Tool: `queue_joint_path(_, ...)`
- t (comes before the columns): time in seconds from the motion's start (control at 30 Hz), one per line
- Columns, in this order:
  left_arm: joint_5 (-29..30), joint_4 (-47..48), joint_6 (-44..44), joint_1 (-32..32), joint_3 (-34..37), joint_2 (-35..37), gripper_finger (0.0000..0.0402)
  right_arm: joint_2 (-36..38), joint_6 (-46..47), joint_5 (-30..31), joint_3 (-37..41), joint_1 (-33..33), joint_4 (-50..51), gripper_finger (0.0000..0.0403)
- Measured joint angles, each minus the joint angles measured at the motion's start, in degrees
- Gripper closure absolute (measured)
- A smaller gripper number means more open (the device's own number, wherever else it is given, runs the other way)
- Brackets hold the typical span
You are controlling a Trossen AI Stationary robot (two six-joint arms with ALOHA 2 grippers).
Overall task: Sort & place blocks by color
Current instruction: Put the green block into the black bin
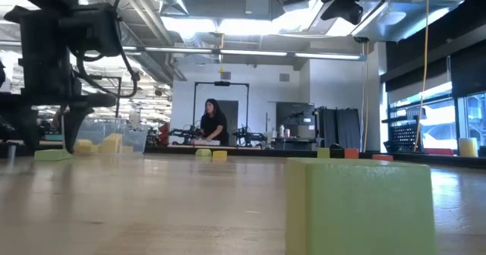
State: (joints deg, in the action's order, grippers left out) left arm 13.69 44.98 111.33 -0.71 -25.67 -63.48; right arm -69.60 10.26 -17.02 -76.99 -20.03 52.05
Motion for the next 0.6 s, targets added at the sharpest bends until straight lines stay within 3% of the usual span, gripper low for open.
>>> queue_joint_path(0.4,-1.0,-0.8,-7.2,3.8,2.5,0.1,0.0211,0.0,0.0,0.0,0.0,0.0,0.0,0.0218)
queue_joint_path(0.6,-3.5,-0.7,-11.5,4.5,2.5,0.1,0.0279,0.0,-0.1,0.0,0.0,0.0,0.0,0.0218)
